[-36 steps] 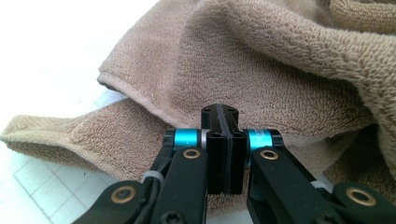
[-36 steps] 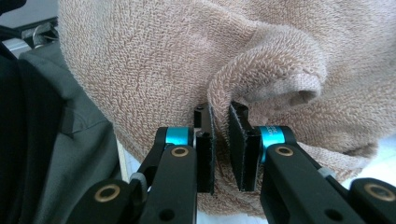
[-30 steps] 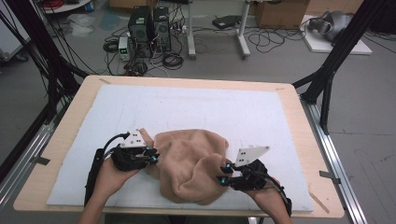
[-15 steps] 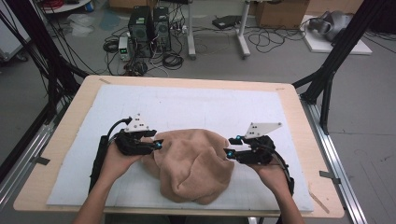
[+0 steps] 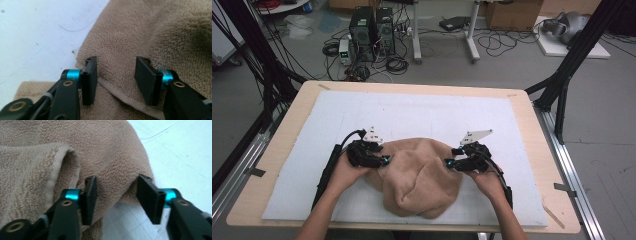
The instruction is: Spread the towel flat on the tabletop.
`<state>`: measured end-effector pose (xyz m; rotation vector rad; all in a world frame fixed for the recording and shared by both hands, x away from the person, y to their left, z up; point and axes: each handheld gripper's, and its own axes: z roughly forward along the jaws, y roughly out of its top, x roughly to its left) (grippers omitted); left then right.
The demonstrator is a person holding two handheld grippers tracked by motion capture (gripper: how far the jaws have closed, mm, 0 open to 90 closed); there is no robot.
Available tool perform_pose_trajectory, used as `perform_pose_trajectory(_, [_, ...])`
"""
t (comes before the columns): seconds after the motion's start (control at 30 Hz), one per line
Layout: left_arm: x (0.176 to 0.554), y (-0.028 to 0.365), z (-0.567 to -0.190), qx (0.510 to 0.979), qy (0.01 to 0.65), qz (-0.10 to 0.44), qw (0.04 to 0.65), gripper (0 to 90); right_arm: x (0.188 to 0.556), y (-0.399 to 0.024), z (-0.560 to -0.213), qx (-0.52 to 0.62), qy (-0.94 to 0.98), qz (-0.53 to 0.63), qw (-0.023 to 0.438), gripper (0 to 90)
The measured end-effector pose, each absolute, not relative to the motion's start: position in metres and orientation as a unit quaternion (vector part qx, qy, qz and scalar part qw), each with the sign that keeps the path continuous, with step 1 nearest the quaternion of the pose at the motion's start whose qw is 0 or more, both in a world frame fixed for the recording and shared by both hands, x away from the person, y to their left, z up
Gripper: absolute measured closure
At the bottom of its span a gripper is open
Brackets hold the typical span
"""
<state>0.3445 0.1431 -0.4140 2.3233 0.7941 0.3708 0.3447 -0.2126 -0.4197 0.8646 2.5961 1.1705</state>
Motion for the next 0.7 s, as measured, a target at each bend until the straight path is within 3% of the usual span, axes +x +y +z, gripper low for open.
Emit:
perform_pose_trajectory(0.2, [0.345,0.138,-0.42,0.895,0.297,0.127,0.308,73.1,0.343,-0.199,-0.426,0.264,0.886,0.375,0.065,75.5])
perform_pose_trajectory(0.33, [0.343,0.137,-0.418,0.899,0.286,0.135,0.303,81.8,0.342,-0.197,-0.423,0.254,0.888,0.378,0.069,82.0])
perform_pose_trajectory(0.7, [0.335,0.159,-0.384,0.859,0.304,0.172,0.373,84.6,0.34,-0.206,-0.392,0.242,0.883,0.392,0.085,83.0])
